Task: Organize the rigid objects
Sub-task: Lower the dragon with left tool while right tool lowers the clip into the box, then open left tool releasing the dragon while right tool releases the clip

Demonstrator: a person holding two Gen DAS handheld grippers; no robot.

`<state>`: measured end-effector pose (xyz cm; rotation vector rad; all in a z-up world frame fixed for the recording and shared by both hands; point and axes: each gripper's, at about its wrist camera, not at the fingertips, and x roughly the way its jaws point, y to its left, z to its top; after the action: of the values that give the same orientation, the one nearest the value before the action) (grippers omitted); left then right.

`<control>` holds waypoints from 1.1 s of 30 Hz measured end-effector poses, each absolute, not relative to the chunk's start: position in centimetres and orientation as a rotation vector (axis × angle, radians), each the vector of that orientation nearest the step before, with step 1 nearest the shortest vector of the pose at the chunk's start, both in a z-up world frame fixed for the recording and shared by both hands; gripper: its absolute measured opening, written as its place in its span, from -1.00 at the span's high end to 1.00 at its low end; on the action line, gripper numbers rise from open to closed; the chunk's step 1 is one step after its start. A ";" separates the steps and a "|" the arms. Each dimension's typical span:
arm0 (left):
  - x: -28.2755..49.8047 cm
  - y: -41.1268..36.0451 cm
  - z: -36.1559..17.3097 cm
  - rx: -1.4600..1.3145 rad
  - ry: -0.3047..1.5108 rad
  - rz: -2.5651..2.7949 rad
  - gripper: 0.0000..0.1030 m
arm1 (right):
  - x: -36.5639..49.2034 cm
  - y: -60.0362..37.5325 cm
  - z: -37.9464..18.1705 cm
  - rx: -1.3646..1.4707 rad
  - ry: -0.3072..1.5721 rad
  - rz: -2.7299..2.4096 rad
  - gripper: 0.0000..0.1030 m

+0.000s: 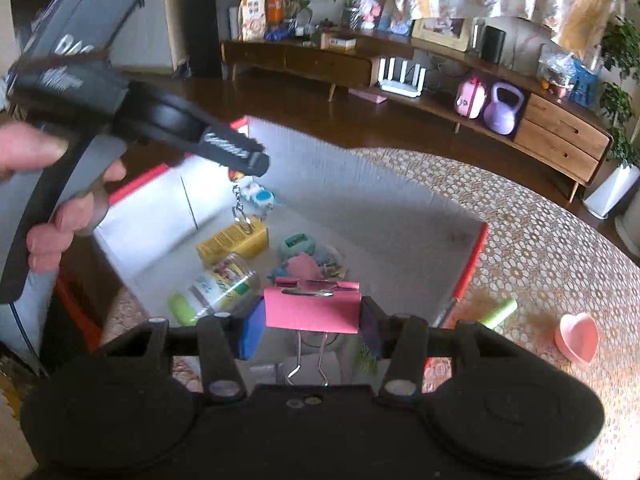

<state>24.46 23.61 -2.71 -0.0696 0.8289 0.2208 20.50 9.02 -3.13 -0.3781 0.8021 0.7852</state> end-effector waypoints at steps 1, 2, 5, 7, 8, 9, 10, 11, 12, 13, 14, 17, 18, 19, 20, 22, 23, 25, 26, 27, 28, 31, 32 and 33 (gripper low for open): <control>25.1 23.6 -3.2 -0.058 0.841 0.224 0.22 | 20.8 9.4 -3.5 -0.385 0.811 0.781 0.05; 25.6 23.6 -3.6 -0.046 0.851 0.229 0.22 | 21.1 9.7 -3.8 -0.390 0.818 0.778 0.05; 27.3 23.7 -4.8 -0.031 0.885 0.233 0.22 | 21.8 10.7 -4.6 -0.412 0.841 0.776 0.05; 28.5 23.7 -5.7 -0.016 0.908 0.237 0.22 | 22.1 11.5 -5.2 -0.434 0.868 0.778 0.05; 28.8 23.8 -6.0 -0.012 0.918 0.238 0.22 | 22.2 11.8 -5.4 -0.444 0.874 0.774 0.05; 29.3 23.8 -6.4 -0.012 0.927 0.240 0.22 | 22.3 12.1 -5.6 -0.459 0.880 0.772 0.05; 29.7 23.7 -6.7 -0.014 0.937 0.236 0.22 | 22.3 12.4 -5.8 -0.475 0.888 0.771 0.05; 30.1 23.7 -7.1 -0.009 0.950 0.227 0.22 | 22.4 12.7 -6.1 -0.490 0.899 0.772 0.05; 30.5 23.7 -7.5 -0.003 0.967 0.224 0.22 | 22.5 13.0 -6.4 -0.500 0.917 0.773 0.05; 30.9 23.6 -7.9 -0.001 0.983 0.220 0.22 | 22.5 13.2 -6.6 -0.504 0.930 0.772 0.05; 31.2 23.5 -8.3 0.000 1.000 0.214 0.22 | 22.5 13.4 -6.9 -0.510 0.941 0.770 0.05; 32.1 23.5 -9.2 0.008 1.035 0.212 0.22 | 22.4 13.6 -7.3 -0.517 0.960 0.765 0.05; 32.3 23.5 -9.4 0.007 1.049 0.212 0.22 | 22.7 13.6 -7.3 -0.518 0.965 0.766 0.05; 32.4 23.7 -9.6 0.001 1.061 0.211 0.22 | 22.9 13.7 -7.3 -0.517 0.972 0.766 0.04; 32.6 23.8 -9.8 -0.013 1.074 0.208 0.22 | 23.0 13.8 -7.3 -0.517 0.979 0.766 0.04; 32.9 23.9 -10.0 -0.021 1.094 0.201 0.22 | 23.7 13.8 -7.4 -0.518 0.996 0.768 0.04; 33.1 23.9 -10.2 -0.016 1.105 0.202 0.22 | 23.7 13.8 -7.4 -0.516 1.000 0.770 0.07; 33.4 23.8 -10.6 -0.014 1.136 0.205 0.21 | 23.8 13.7 -7.3 -0.514 1.000 0.773 0.04; 33.5 23.8 -10.8 -0.016 1.147 0.203 0.22 | 23.9 13.8 -7.3 -0.513 1.001 0.775 0.04; 33.5 23.8 -11.0 -0.013 1.152 0.204 0.22 | 23.9 13.8 -7.3 -0.511 1.001 0.778 0.03; 33.6 23.7 -11.1 -0.008 1.155 0.205 0.21 | 23.9 13.7 -7.3 -0.508 1.001 0.783 0.03; 33.6 23.6 -11.3 -0.005 1.164 0.212 0.21 | 23.9 13.5 -7.0 -0.487 0.997 0.786 -0.06; 33.6 23.6 -11.3 -0.001 1.166 0.211 0.21 | 23.8 13.4 -6.8 -0.477 0.991 0.791 -0.09; 33.6 23.6 -11.2 0.003 1.169 0.210 0.22 | 23.7 13.3 -6.6 -0.469 0.986 0.798 -0.12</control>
<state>33.58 23.56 -11.24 0.0025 1.1686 0.2102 23.75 13.29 -6.65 -0.4689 0.9863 0.7978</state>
